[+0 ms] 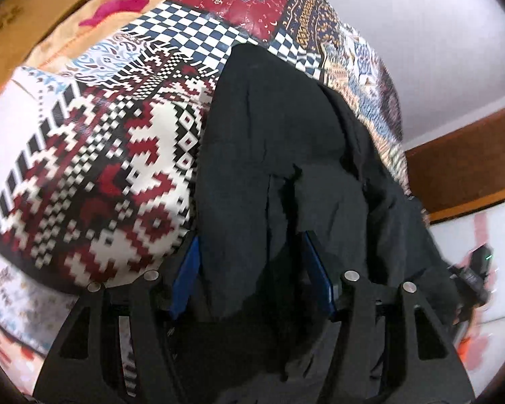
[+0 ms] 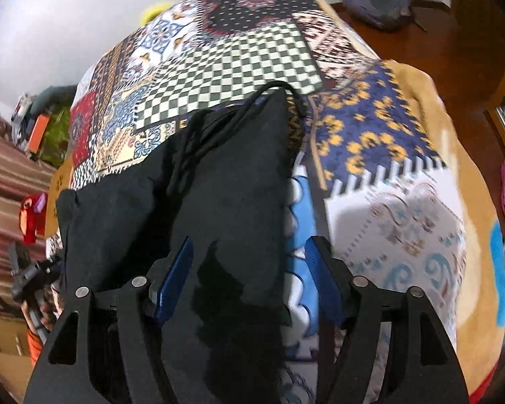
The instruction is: Fold large clothes
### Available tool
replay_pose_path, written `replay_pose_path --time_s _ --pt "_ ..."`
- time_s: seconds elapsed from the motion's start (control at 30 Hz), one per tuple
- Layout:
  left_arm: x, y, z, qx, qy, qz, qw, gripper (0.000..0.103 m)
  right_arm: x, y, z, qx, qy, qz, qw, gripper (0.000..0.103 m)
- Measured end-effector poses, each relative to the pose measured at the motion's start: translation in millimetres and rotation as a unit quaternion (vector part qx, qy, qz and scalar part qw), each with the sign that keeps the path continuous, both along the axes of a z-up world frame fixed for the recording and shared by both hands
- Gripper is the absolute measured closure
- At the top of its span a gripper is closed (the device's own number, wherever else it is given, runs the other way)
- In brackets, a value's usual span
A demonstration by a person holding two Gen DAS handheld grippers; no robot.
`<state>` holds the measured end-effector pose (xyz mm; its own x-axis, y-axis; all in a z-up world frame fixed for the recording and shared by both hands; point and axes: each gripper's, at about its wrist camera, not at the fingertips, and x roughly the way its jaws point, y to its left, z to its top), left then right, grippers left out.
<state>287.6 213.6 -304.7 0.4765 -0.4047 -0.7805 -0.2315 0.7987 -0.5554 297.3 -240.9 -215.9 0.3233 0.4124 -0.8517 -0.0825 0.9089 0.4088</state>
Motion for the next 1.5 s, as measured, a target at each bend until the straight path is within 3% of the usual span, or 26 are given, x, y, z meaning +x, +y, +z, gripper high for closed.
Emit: replay_pose_path --time_s 0.1,0.2,0.23,0.33,0.4,0.43,0.47,0.73,0.93,1.07,1.3,1.5 --pt "7.7 -1.7 0.0 -0.002 0.003 -0.016 0.9999 0.044 13.6 5.4 -9.0 0.026 0.023 0.010 0.999 0.036" --pt "12.3 -5.5 3.4 0.008 0.010 -0.028 0.9995 0.043 26.3 10.5 -21.1 0.019 0.056 0.009 0.998 0.064" --pt "13.3 -8.1 5.4 0.017 0.010 -0.030 0.9993 0.043 27.5 11.1 -22.7 0.015 0.063 0.006 0.998 0.079" --pt "16.4 -12.5 8.3 0.042 0.014 -0.022 0.9988 0.056 24.7 11.3 -17.7 0.018 0.061 0.003 0.998 0.092" --pt "19.4 -16.6 13.4 0.069 0.016 -0.014 0.9974 0.067 20.5 16.0 -5.3 0.005 0.039 0.011 0.999 0.093" --pt "20.1 -18.6 16.8 0.091 0.015 -0.010 0.9956 0.088 17.5 20.1 4.1 -0.001 0.022 0.018 1.000 0.094" --pt "22.4 -22.3 21.5 0.127 0.018 -0.009 0.9917 0.098 16.3 23.7 11.6 -0.005 0.009 0.023 1.000 0.095" --pt "38.2 -27.5 85.9 0.156 -0.053 -0.020 0.9861 0.099 27.1 61.0 75.0 -0.020 -0.092 0.059 0.994 0.096" --pt "61.9 -27.9 120.5 0.198 -0.092 -0.007 0.9759 0.100 58.2 70.3 72.5 -0.030 -0.118 0.036 0.992 0.096" --pt "75.9 -23.0 114.2 0.224 -0.088 -0.003 0.9706 0.100 71.2 67.8 49.3 -0.050 -0.118 0.026 0.991 0.096" --pt "86.4 -15.1 76.7 0.254 -0.053 -0.004 0.9657 0.099 76.3 55.3 19.9 -0.093 -0.092 0.008 0.991 0.094" --pt "83.2 -15.9 76.7 0.260 -0.049 -0.001 0.9643 0.099 62.2 53.9 34.8 -0.112 -0.106 0.009 0.988 0.092"
